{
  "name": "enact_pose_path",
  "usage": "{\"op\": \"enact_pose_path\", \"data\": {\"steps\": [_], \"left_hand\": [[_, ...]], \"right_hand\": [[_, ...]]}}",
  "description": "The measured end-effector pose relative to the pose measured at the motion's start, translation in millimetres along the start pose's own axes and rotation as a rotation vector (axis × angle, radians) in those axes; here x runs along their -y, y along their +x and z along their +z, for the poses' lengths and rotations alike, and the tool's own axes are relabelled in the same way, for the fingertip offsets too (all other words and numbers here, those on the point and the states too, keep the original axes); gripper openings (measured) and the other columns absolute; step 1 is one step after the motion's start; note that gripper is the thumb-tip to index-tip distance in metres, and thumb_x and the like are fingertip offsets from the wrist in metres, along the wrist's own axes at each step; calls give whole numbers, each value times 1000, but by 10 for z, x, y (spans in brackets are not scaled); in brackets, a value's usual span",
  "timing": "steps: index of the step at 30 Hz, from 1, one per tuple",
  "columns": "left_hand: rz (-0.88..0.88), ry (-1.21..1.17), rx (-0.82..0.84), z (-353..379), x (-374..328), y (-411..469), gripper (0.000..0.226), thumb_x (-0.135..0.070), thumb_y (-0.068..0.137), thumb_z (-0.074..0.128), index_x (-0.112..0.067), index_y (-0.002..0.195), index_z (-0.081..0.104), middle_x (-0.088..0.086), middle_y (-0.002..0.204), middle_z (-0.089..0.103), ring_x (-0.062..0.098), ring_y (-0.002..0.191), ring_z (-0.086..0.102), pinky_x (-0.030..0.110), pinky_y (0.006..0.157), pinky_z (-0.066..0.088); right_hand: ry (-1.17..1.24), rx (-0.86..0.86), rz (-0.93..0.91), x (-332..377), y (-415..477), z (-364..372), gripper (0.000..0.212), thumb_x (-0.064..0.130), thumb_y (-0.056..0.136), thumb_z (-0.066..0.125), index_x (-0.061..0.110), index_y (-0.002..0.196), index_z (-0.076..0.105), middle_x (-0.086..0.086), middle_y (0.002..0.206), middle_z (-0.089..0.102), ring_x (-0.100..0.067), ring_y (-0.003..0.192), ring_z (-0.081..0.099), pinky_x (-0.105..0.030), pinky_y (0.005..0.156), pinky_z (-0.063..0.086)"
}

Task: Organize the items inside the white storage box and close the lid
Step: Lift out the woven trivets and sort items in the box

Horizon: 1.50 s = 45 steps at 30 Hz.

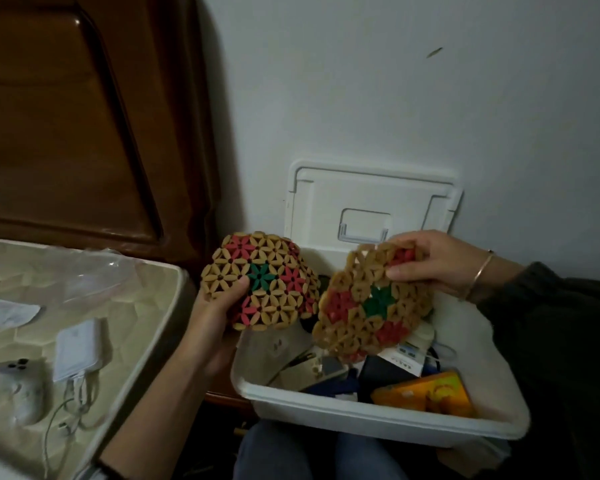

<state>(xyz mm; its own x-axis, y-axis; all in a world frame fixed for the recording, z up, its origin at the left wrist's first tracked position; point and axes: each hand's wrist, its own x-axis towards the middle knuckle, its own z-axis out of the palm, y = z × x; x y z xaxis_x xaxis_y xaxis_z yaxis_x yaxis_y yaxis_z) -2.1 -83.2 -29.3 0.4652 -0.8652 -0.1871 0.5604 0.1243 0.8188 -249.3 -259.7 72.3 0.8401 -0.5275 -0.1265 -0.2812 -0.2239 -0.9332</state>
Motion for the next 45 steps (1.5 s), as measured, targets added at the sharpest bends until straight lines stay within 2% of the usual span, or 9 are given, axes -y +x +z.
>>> {"op": "enact_pose_path", "data": {"steps": [3, 8, 16, 20, 24, 28, 32, 40, 45], "left_hand": [[-79, -13, 129, 353, 158, 126, 52, -14, 87, 63, -17, 136, 47, 14, 124, 65, 30, 110, 64, 37, 77, 57], [-289, -107, 175, 854, 512, 282, 52, -14, 82, 58, -7, 133, 50, 17, 122, 65, 29, 110, 64, 39, 82, 59], [-525, -90, 277, 846, 773, 444, 68, -62, 79, 58, -11, 123, 63, 21, 124, 63, 38, 118, 58, 56, 99, 45], [-545, 190, 276, 884, 792, 484, 64, -28, 70, 80, -9, 127, 58, 16, 118, 67, 32, 110, 64, 47, 93, 51], [-626, 244, 252, 734, 781, 483, 56, -15, 75, 71, -6, 127, 54, 18, 117, 67, 34, 108, 65, 46, 88, 53], [-428, 157, 168, 508, 607, 500, 49, -20, 69, 73, -9, 116, 65, 16, 114, 69, 32, 102, 68, 40, 72, 59], [-247, 4, -13, 262, 395, 513, 40, -19, 79, 61, -9, 117, 63, 12, 112, 71, 24, 99, 70, 35, 67, 59], [-44, -25, -56, 46, 326, 336, 39, -20, 92, 53, -14, 131, 53, 8, 117, 69, 23, 104, 68, 37, 73, 59], [-45, -112, -76, 34, 318, 307, 34, -19, 93, 53, -13, 127, 54, 9, 113, 71, 24, 100, 70, 34, 69, 59]], "right_hand": [[405, -188, 54, -160, 85, 30, 35, 11, 71, 70, 4, 105, 67, -16, 109, 69, -28, 103, 66, -35, 88, 55], [474, -496, 281, -526, 208, 135, 36, 19, 86, 66, 1, 117, 58, -20, 115, 65, -37, 108, 62, -49, 95, 49], [516, -543, 423, -960, 60, 82, 39, 20, 88, 64, 3, 122, 57, -20, 116, 65, -35, 106, 62, -48, 93, 50], [410, -483, 391, -1098, 63, 194, 53, 22, 86, 66, 15, 133, 41, -9, 120, 56, -20, 100, 59, -29, 73, 52], [742, -255, 327, -1158, -96, 27, 56, 32, 81, 62, 25, 132, 39, -6, 122, 53, -22, 105, 54, -27, 69, 52], [-171, -81, 350, -1338, -226, -107, 41, 42, 89, 57, 30, 127, 48, 5, 125, 53, -14, 119, 52, -21, 88, 45], [-851, 210, 499, -1606, -347, -104, 83, 53, 75, 71, 16, 138, 33, -4, 134, 47, -20, 114, 52, -27, 93, 45], [-807, 275, 622, -1915, -216, 210, 110, 26, 68, 79, 26, 145, 0, -8, 116, 49, -9, 78, 48, -24, 63, 44], [-691, 207, 609, -1880, -189, 146, 117, 40, 54, 86, 27, 142, 9, -3, 129, 48, -10, 95, 45, -18, 67, 41]]}}
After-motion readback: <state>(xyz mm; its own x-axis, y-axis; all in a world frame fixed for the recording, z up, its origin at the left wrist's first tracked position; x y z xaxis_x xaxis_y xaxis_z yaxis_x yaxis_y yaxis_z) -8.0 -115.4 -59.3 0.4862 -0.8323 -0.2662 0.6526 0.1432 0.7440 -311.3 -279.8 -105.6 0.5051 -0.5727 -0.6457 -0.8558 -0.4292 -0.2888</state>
